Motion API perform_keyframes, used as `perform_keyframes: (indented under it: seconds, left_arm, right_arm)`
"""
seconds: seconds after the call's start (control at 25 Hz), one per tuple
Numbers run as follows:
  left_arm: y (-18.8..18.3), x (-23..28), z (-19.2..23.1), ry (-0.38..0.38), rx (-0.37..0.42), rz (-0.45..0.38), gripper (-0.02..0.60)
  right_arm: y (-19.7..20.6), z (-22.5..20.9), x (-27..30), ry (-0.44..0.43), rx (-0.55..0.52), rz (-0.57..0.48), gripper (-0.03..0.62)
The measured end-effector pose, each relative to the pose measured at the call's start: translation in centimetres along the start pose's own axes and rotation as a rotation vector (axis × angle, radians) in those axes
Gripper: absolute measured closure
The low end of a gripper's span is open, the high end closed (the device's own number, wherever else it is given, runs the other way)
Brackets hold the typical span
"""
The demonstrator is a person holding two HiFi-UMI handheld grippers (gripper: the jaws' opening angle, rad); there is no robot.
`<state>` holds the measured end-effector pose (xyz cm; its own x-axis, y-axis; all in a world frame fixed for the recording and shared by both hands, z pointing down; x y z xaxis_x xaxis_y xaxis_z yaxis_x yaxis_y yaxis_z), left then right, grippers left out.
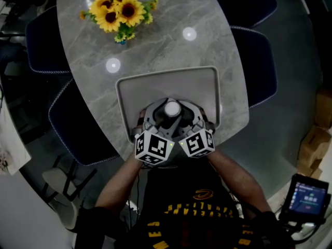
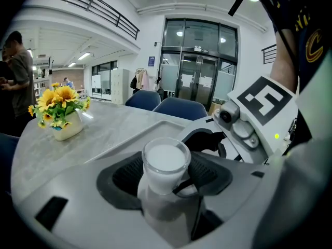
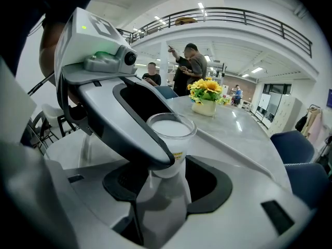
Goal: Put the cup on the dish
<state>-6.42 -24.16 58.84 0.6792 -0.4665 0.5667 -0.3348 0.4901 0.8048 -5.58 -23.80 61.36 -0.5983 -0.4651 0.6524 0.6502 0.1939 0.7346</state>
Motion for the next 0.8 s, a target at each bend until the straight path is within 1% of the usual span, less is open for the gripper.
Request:
perform_keyframes:
  seconds: [0.16, 0.24, 0.44, 0.56, 0.8]
  left_arm:
    - [0.2, 0.1, 0.0, 0.001, 0.016, -0.009, 0.314]
    - [0.3, 0.2, 0.0, 0.000, 0.012, -0.011, 0.314]
    - [0.5, 0.4, 0.4, -0.019, -0.037, -0.014, 0.311]
    - [0.7, 0.5, 0.8, -0.034, -0.071, -0.023, 0.259]
    - [1.0, 0.2, 1.3, -0.035, -0.111, -0.022, 0.258]
  right_arm:
    - [0.1, 0.0, 0.2, 0.001, -0.002, 0.003, 0.364]
    - [0.3, 0.0, 0.2, 0.001, -0.005, 0.006, 0.364]
    - [0.5, -0.1, 0.4, -0.014, 0.028, 0.012, 0.364]
    - [0.6, -0.1, 0.3, -0.015, 0.038, 0.010, 0.364]
    - [1.0, -0.4, 0.1, -0.005, 0.054, 0.010, 0.364]
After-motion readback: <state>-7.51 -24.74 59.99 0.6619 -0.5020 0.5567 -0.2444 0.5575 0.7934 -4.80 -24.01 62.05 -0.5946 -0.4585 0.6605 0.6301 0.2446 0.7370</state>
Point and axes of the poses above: the fingertips, and each gripper's own axes: x forward along the fingers, z to its left, y out of its underside, the point moved 2 cm from there along -x, backward along the fingers, and after that the axes turned 5 degrees about -x, right-handed, at the moved point
